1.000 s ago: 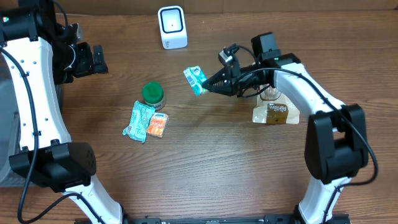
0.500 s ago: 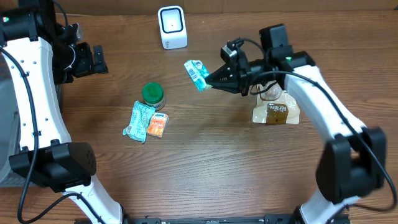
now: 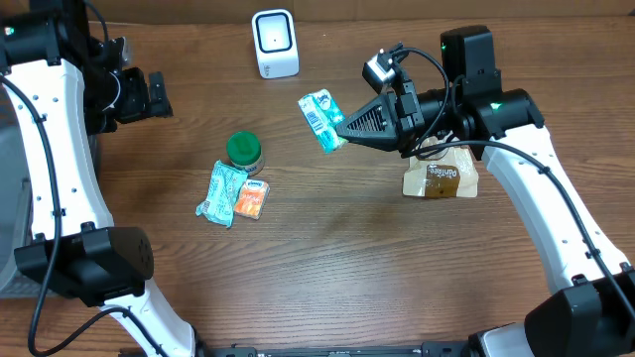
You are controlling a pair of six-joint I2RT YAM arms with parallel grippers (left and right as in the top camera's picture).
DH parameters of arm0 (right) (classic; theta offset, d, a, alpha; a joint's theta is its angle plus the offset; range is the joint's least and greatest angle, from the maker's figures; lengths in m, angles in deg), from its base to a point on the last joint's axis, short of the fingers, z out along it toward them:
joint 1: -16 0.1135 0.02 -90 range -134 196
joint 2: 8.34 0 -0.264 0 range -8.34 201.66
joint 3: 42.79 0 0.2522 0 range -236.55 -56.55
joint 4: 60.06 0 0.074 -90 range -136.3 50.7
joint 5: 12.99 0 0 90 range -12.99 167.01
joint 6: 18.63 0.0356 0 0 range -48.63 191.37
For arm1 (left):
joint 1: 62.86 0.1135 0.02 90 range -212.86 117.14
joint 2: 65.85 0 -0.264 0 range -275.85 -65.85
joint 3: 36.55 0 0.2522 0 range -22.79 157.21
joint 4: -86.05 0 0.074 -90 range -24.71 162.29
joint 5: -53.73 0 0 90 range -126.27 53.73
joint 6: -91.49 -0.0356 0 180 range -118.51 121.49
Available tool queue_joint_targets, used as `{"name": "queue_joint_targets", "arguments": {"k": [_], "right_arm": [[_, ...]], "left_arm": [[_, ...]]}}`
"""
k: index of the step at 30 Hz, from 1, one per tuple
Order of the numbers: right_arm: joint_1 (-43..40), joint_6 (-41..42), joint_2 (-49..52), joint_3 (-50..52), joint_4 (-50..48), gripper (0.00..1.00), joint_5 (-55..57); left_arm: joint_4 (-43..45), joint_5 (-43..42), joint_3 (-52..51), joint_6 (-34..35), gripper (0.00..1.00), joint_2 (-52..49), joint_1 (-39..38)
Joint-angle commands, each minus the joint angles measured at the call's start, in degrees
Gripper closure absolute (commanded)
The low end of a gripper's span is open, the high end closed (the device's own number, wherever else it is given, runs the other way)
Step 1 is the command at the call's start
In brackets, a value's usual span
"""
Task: Scan the item barcode
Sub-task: 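Carry the teal Kleenex pack with the right gripper to the scanner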
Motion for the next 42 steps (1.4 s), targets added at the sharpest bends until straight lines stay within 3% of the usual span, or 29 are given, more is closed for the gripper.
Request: {"name": "queue_joint_targets", "arguments": {"k": [1,8,14,20,27,34,42], "right_arm": [[-0.1,0.0,-1.0,-1.0,-0.4,0.96,-1.9],[-0.9,1.0,-0.9,-1.0,-1.7,0.96,-1.9],[-5.1,13.6,-0.9,-1.0,-4.4,0.96,1.2],[-8.5,19.4,-0.9,-1.0,-6.0,0.96,5.8],[-9.0,19.1,-0.9,-1.0,-6.9,0.96,6.0],[-7.6,8.8,-0.9,-1.0,-7.6,0.96,13.6],[-3.9,6.1,-0.9,-1.5,-8.3,0.96,17.7]], "left_arm": [[-0.1,0.1,1.2,-1.1,0.01,1.4,-0.1],[-0.1,0.1,1.2,-1.1,0.0,1.4,-0.1],[-0.1,0.1,1.2,-1.1,0.0,1.4,-0.1],[-0.1,0.1,1.2,-1.1,0.0,1.4,-0.1],[-0.1,0.1,1.2,-1.1,0.01,1.4,-0.1],[-0.1,0.1,1.2,-1.1,0.01,1.4,-0.1],[-0.1,0.1,1.2,-1.1,0.0,1.4,-0.1]]}}
